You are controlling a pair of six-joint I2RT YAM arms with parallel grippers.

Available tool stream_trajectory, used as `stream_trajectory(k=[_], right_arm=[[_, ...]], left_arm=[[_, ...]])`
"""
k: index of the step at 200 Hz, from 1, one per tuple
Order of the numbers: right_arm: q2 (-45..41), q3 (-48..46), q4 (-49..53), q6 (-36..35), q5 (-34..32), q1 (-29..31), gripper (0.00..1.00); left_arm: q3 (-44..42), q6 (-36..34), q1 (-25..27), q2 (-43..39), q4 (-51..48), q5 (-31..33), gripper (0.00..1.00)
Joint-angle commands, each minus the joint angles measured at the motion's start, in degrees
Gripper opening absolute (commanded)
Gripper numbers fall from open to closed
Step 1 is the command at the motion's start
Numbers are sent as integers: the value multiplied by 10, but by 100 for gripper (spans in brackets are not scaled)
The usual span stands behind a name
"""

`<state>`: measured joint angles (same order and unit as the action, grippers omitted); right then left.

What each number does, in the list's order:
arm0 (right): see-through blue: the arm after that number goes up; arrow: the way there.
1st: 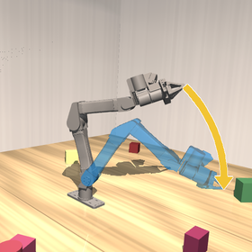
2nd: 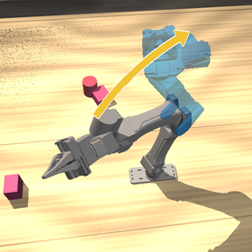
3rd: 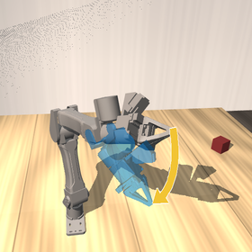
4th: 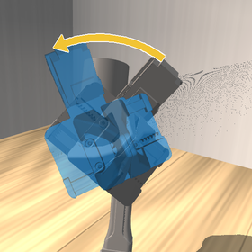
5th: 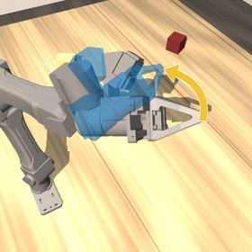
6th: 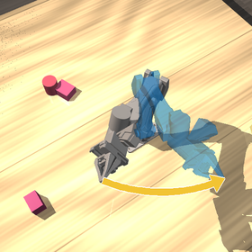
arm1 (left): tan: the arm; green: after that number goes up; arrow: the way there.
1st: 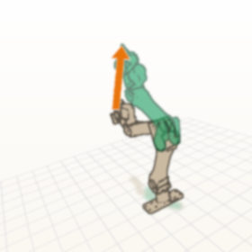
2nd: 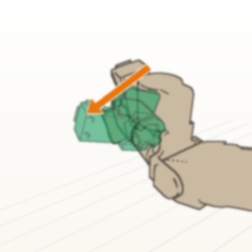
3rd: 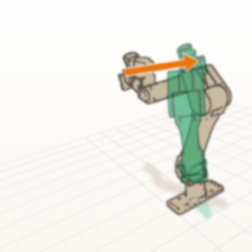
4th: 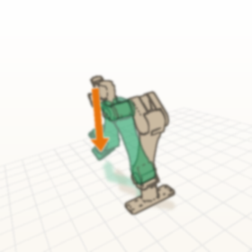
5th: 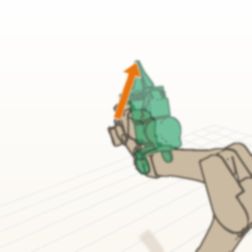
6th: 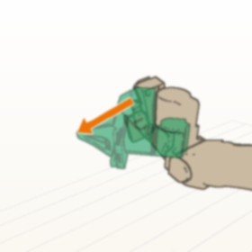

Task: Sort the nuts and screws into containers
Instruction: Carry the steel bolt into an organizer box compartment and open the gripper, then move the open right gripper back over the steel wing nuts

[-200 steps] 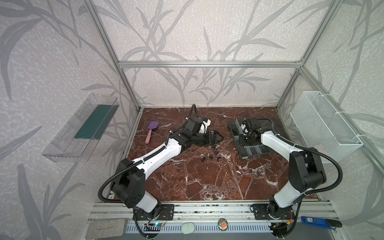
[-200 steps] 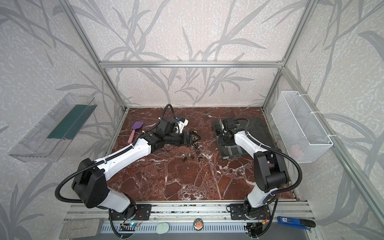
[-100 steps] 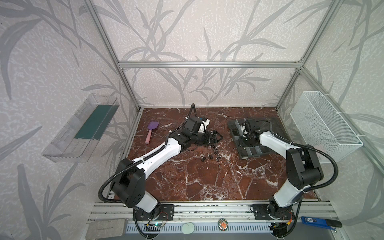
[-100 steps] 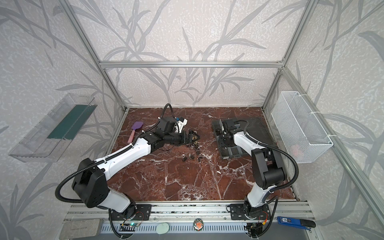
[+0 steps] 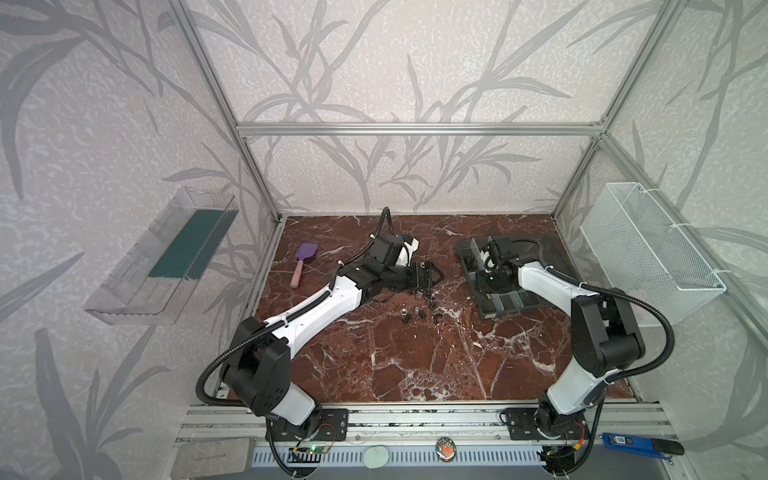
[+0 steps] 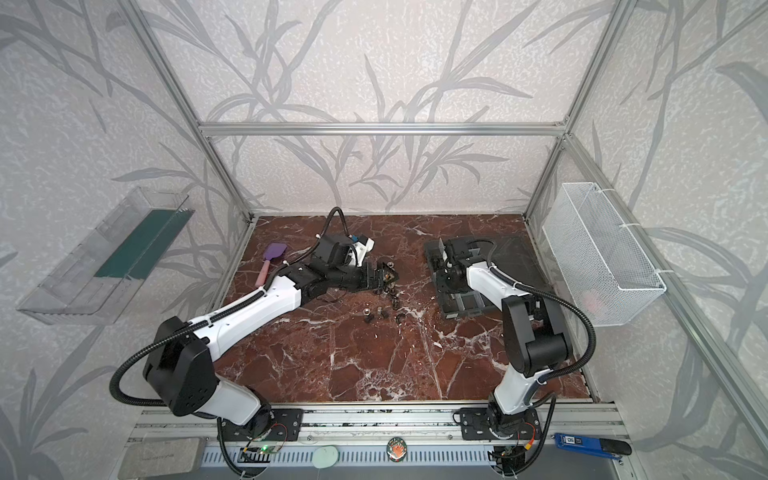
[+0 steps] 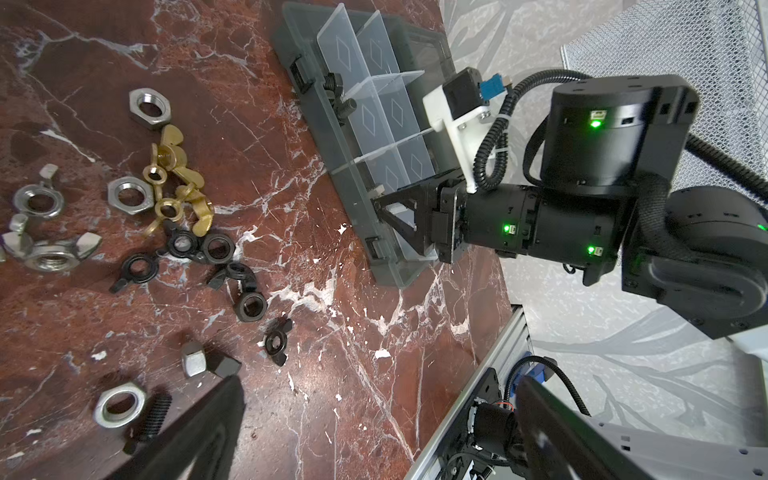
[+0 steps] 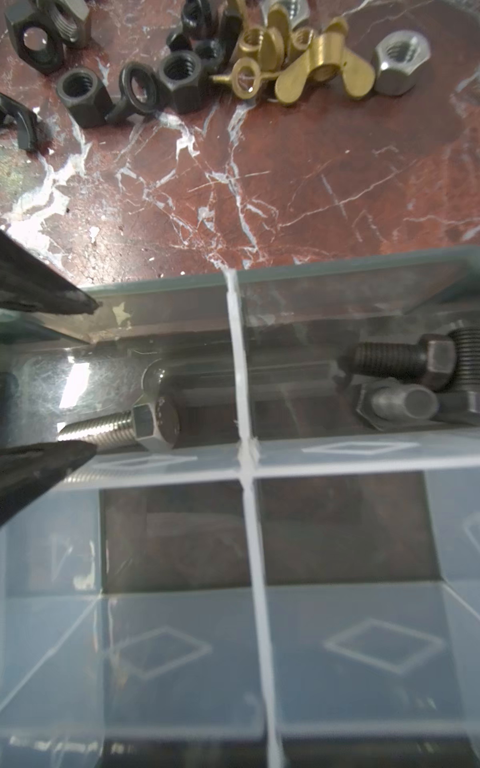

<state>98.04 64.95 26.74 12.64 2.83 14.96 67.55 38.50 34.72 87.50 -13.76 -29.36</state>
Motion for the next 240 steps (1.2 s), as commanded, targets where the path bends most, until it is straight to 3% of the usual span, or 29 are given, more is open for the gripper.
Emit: stream_trajectory(k=[1, 85, 127, 191, 240], right_arm=[[-23, 24, 12, 5, 6, 8, 49], [67, 72, -4, 11, 1, 44, 35], [88, 75, -6, -1, -9, 47, 16], [118, 107, -3, -9, -19, 84, 0], [152, 147, 6, -4, -24, 122, 0]], left_arm=[[0, -10, -3, -18, -10, 10, 99], [-19, -9, -14, -43, -18, 17, 99], [-24, -8, -18, -47, -20, 17, 99], [-27, -3, -25, -55, -21, 17, 99], [-50, 4, -43, -78, -16, 18, 99]])
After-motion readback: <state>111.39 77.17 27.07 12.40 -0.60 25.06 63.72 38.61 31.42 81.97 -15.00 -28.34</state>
